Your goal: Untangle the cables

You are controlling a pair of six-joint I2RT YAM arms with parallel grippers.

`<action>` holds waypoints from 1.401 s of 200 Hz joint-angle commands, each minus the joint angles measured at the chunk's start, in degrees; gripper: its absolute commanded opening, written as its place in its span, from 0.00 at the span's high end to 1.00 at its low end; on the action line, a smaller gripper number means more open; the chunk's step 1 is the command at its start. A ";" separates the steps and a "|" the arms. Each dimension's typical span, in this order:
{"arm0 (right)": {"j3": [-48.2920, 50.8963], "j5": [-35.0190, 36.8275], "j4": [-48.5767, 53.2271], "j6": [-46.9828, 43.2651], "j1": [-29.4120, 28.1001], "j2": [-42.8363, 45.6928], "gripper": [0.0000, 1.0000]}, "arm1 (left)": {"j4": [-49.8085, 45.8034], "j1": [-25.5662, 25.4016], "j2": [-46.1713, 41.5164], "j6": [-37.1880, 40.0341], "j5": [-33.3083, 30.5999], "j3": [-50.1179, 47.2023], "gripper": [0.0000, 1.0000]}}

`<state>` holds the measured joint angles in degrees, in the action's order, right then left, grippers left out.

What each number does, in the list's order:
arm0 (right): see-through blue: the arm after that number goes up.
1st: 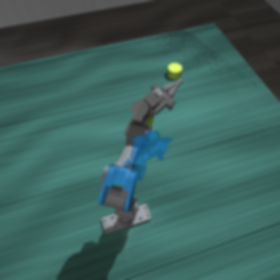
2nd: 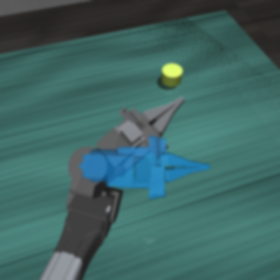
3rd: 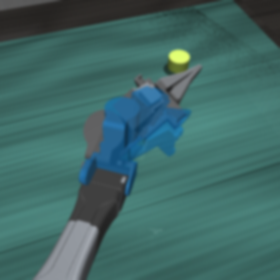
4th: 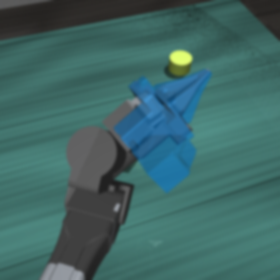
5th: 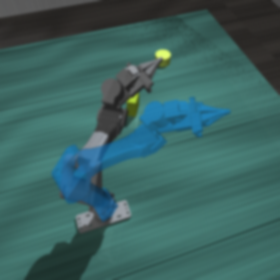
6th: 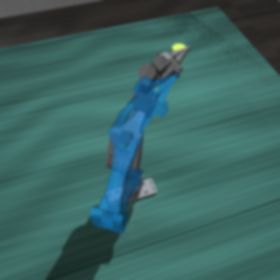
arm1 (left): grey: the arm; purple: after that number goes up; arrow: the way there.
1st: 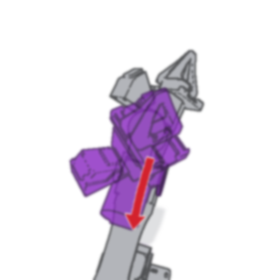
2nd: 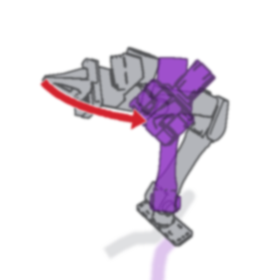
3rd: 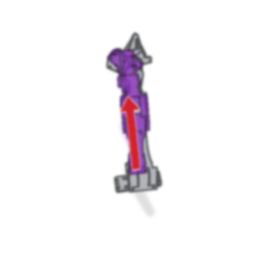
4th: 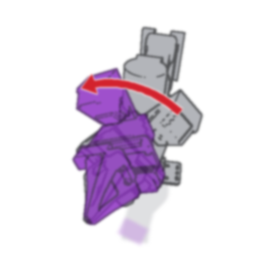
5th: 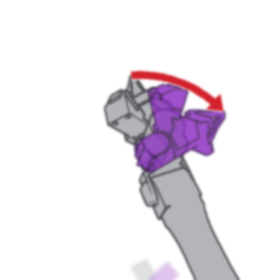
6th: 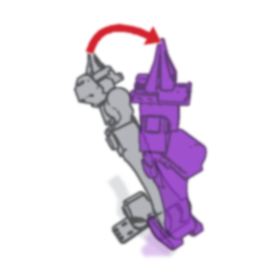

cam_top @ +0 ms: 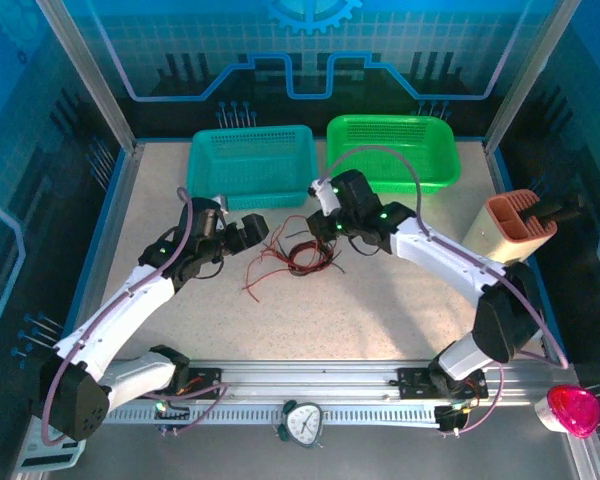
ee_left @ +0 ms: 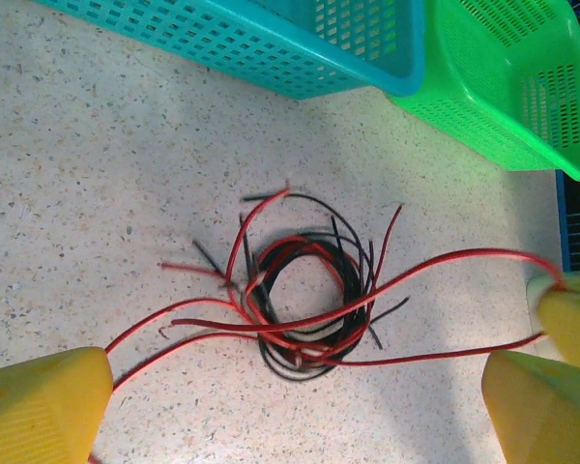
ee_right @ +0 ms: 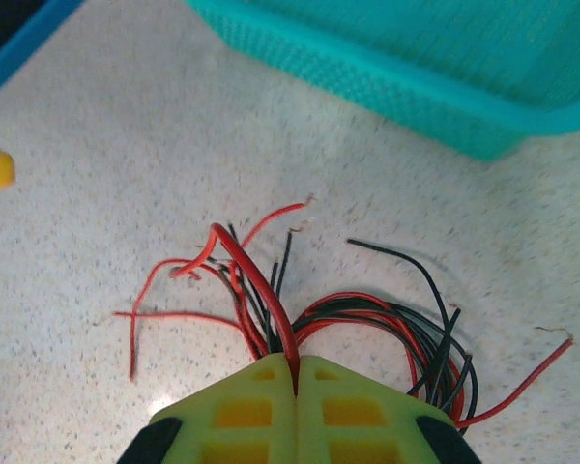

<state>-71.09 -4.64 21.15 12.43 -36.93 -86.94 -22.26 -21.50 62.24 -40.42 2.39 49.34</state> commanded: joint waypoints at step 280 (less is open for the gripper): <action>-24.09 18.31 -8.77 -0.88 13.75 8.97 1.00 | -1.04 -0.16 -3.38 0.42 0.10 7.25 0.01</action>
<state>-92.73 8.75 17.02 12.78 -25.91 -74.78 -23.53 -21.50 58.65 -40.42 2.20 54.30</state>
